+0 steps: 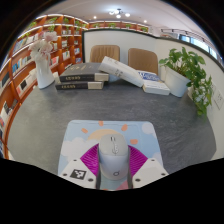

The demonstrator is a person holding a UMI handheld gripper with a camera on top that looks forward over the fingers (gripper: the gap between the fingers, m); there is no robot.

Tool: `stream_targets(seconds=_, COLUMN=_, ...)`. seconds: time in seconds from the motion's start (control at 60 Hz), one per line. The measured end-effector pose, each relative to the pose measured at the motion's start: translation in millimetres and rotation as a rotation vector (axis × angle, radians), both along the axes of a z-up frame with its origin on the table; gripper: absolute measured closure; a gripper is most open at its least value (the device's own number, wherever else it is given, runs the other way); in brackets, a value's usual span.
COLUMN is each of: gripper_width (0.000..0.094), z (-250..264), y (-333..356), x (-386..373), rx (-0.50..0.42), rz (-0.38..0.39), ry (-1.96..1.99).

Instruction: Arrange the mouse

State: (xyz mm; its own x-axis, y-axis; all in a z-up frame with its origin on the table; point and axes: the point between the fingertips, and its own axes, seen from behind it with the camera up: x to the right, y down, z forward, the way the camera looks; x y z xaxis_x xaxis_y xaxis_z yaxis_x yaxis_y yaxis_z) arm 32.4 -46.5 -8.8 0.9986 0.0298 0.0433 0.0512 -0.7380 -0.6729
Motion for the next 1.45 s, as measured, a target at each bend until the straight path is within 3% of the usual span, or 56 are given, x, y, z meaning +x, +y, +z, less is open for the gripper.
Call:
stream_targets(seconds=0.017, gripper_width=0.0552, z=-0.7, y=-0.6, x=0.2, rx=-0.002, rz=-0.005, ry=-0.001)
stream_targets(seconds=0.183, gripper_width=0.0403, z=-2.8, y=-1.1, x=-0.8, rx=-0.005, rz=-0.019, ry=0.044)
stream_targets(seconds=0.217, gripper_width=0.0313, z=-2.3, y=-3.4, x=-0.5, rx=-0.019, rz=-0.025, ry=0.053)
stream_targets(seconds=0.267, gripper_width=0.0093, z=5.2, y=-5.7, x=3.8, rx=-0.024, rz=-0.041, ry=0.054)
stream_targets(seconds=0.317, gripper_width=0.0062, z=22.0, y=-6.2, x=7.7, rx=0.001, rz=-0.046, ry=0.057)
stream_targets(seconds=0.583, gripper_width=0.0065, z=159.2, y=-45.8, x=35.4, rx=0.148, rz=-0.041, ry=0.064)
stream_targets(seconds=0.767, gripper_width=0.0066, z=212.7, y=-98.8, x=63.0, rx=0.185, rz=-0.037, ry=0.066)
stream_targets(seconds=1.017, gripper_width=0.0078, z=251.9, y=-151.0, x=92.4, rx=0.235, rz=-0.041, ry=0.105)
stream_targets(seconds=1.45, gripper_width=0.0082, z=262.3, y=-201.7, x=116.0, rx=0.260, rz=-0.062, ry=0.108)
